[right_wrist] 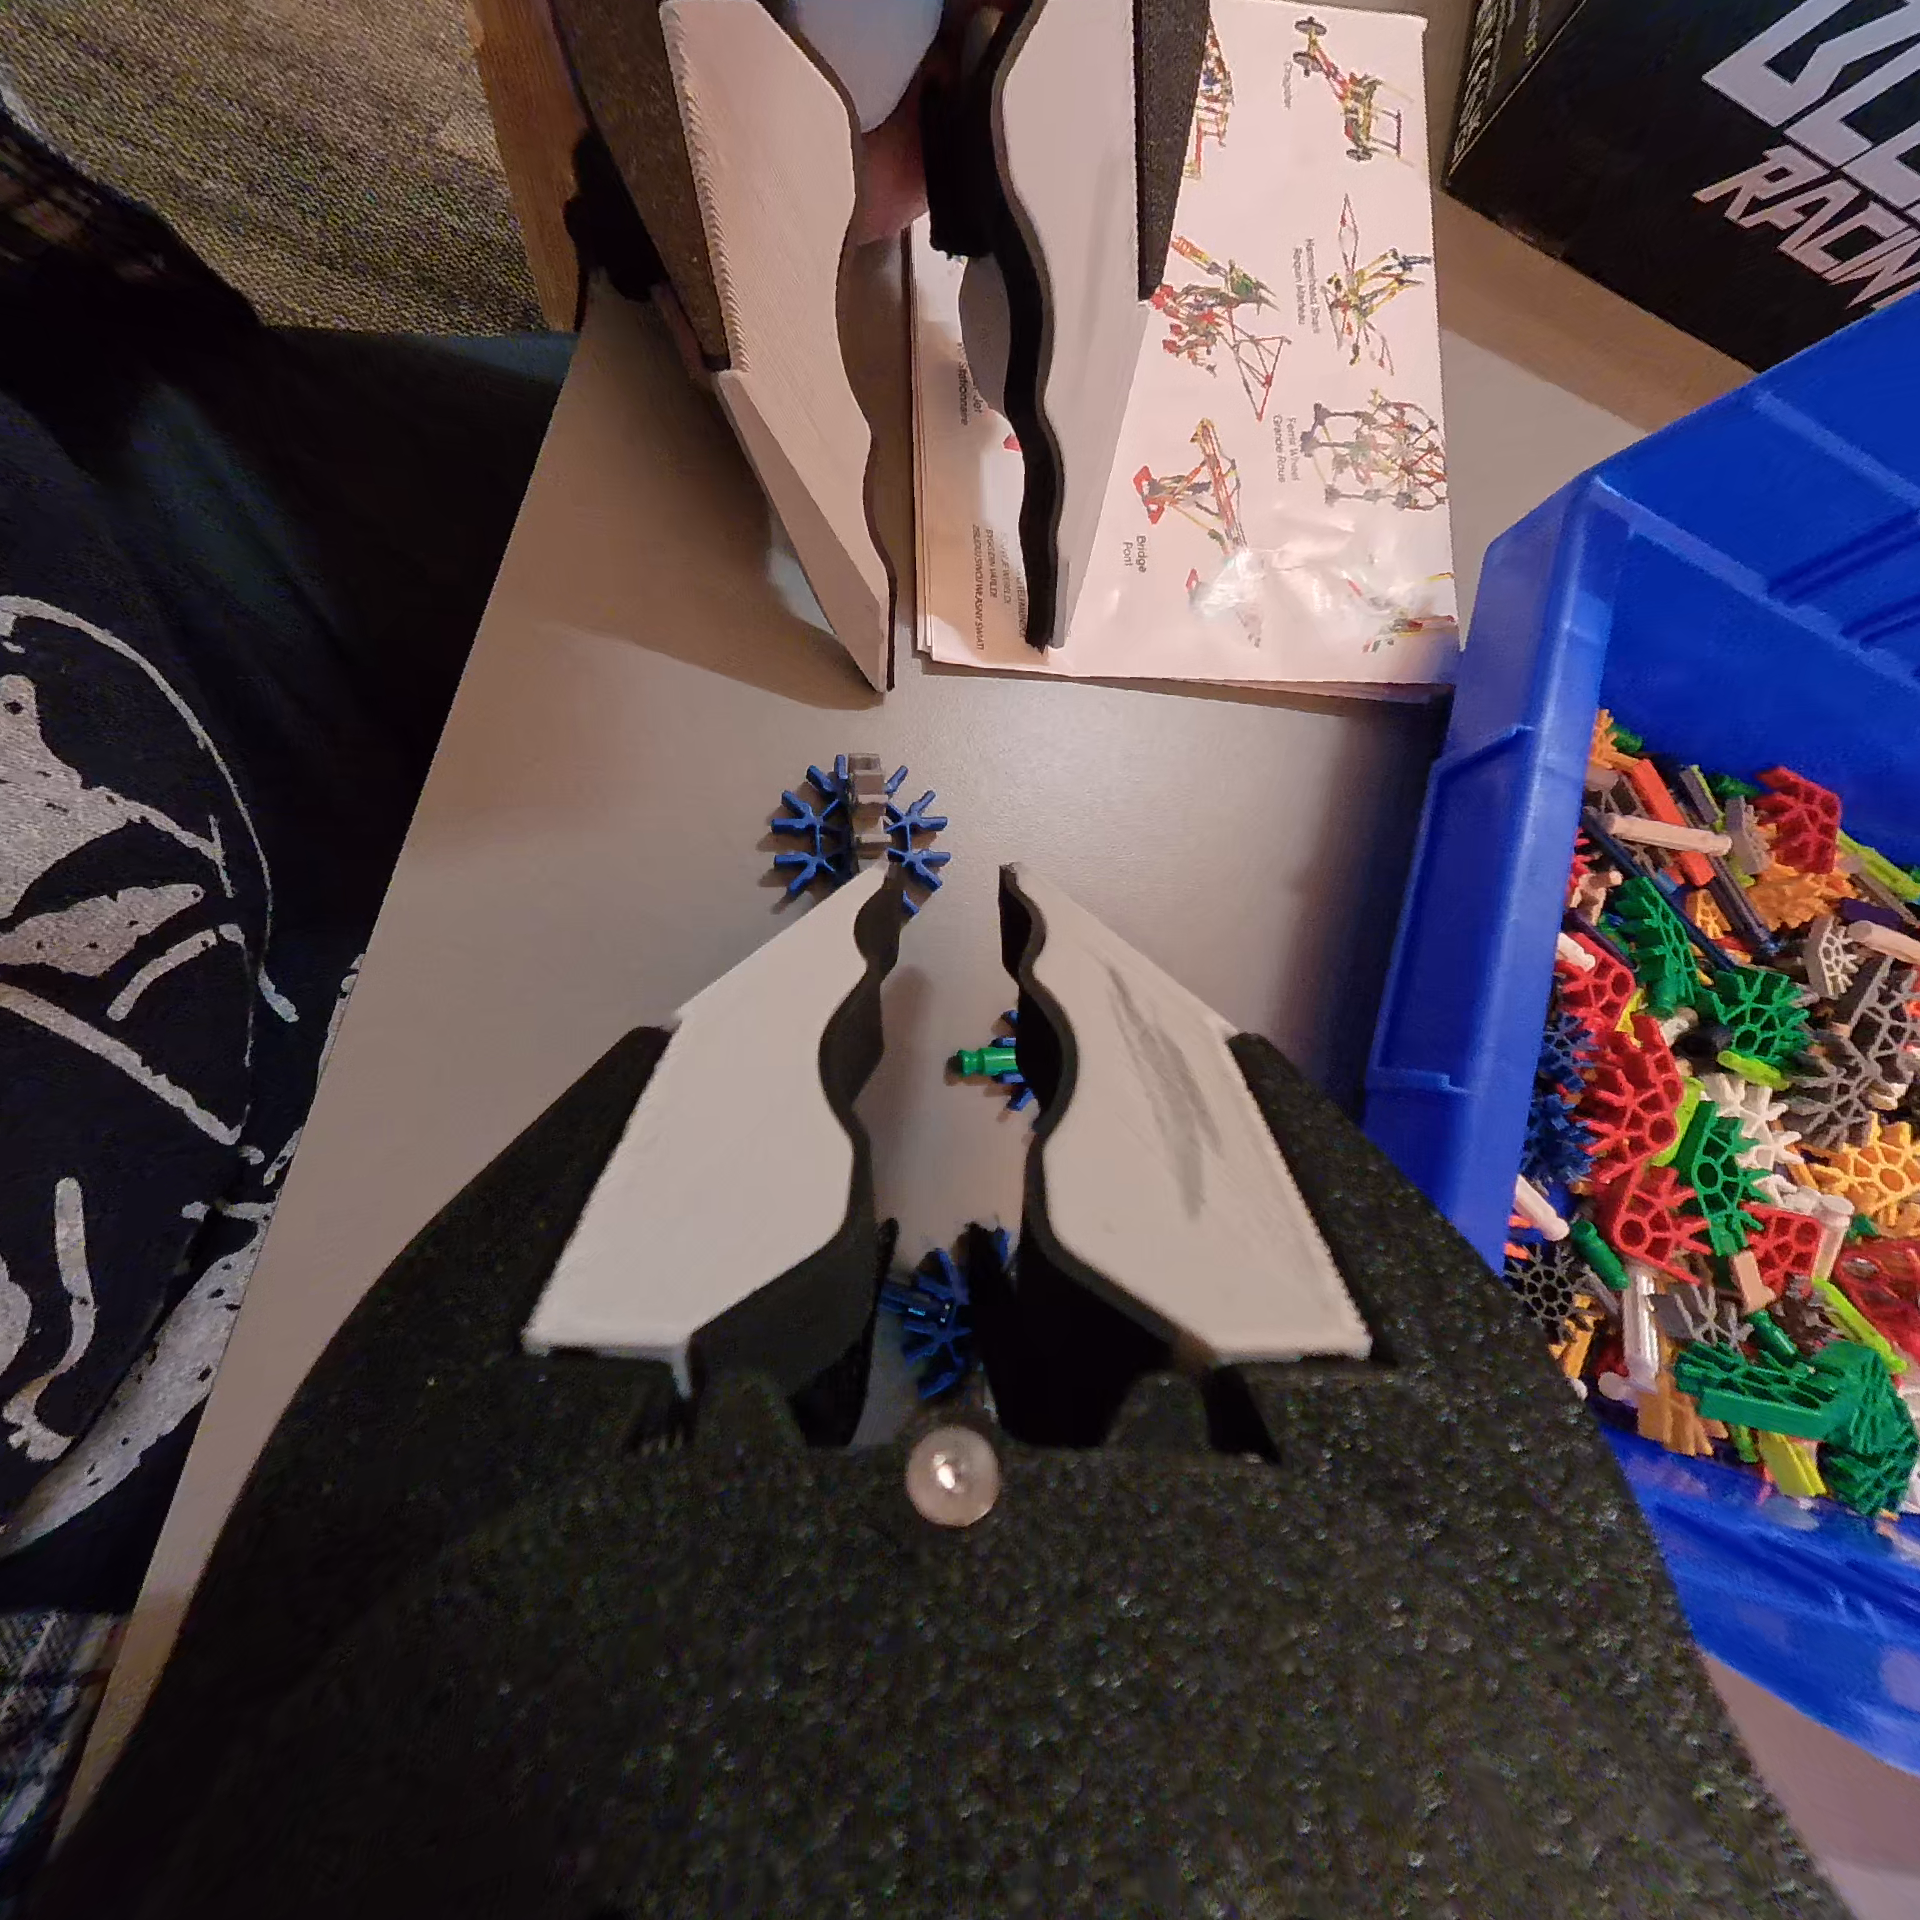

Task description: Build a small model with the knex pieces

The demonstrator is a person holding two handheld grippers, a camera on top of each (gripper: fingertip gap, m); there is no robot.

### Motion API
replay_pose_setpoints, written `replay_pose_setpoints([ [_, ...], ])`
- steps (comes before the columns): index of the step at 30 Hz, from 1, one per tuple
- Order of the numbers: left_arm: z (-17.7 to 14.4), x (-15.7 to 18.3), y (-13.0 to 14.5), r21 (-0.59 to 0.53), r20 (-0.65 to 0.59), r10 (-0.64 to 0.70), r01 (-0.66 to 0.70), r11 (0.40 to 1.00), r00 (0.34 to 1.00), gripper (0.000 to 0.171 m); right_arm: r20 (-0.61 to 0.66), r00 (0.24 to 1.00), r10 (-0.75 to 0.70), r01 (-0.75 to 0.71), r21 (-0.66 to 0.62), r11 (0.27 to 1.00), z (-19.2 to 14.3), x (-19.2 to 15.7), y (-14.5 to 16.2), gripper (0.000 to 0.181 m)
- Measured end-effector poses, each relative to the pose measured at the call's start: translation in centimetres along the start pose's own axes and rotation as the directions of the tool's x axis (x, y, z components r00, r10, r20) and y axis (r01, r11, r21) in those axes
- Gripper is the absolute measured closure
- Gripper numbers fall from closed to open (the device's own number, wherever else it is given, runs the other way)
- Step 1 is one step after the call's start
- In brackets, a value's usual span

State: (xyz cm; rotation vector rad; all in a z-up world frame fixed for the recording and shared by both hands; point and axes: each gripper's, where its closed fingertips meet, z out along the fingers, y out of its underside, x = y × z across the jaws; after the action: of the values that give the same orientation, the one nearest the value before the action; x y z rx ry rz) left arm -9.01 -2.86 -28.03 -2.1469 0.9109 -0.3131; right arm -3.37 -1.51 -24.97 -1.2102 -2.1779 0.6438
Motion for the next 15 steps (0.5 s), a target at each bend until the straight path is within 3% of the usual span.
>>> replay_pose_setpoints([
  [15,0.02,-0.01,0.0,0.0,0.0,-0.001,0.001,1.0,1.0,0.135,-0.009,1.0,0.002,-0.002,0.004,1.0,-0.2,0.25,0.15,0.163],
])
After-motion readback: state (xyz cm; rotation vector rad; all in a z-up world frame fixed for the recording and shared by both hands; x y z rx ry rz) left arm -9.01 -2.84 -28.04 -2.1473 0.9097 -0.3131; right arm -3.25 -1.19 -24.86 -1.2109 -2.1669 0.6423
